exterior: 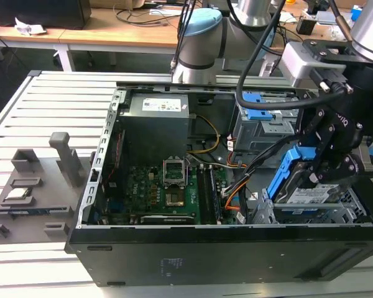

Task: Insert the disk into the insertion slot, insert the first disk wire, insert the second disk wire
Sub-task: 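Insert the disk into the insertion slot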

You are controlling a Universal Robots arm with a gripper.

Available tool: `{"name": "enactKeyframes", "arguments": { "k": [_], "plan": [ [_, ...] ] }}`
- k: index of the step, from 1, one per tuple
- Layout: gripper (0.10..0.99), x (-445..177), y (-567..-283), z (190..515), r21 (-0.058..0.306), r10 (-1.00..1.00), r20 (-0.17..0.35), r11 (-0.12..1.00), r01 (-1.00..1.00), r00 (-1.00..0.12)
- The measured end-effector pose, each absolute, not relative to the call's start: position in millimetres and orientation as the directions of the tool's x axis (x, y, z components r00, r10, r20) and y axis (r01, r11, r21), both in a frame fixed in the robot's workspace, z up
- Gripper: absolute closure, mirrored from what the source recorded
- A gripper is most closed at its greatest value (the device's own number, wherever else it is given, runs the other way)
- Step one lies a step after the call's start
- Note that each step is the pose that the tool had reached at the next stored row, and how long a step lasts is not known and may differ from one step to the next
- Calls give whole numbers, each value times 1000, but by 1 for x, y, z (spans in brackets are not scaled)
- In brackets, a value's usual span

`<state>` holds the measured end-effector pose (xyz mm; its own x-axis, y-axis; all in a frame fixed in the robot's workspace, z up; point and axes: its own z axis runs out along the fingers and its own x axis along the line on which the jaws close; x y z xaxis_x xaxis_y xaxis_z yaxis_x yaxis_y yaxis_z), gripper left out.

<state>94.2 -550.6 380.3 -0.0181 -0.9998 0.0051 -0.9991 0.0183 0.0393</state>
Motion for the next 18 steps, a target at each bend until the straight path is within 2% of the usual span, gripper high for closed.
{"name": "enactKeyframes", "arguments": {
  "k": [4, 6, 10, 11, 12, 15, 16, 18],
  "plan": [
    [722, 94, -551, 380, 39, -1000, 5, 18, -999, -18],
    [584, 94, -551, 380, 39, -1000, 5, 18, -999, -18],
    [596, 94, -551, 379, 39, -1000, 5, 18, -999, -18],
    [663, 94, -551, 379, 39, -1000, 5, 18, -999, -18],
    [663, 94, -551, 379, 39, -1000, 5, 18, -999, -18],
    [847, 94, -551, 379, 39, -1000, 5, 18, -999, -18],
    [847, 94, -551, 379, 39, -1000, 5, 18, -999, -18],
    [969, 94, -551, 378, 39, -1000, 5, 18, -999, -18]
  ]
}}
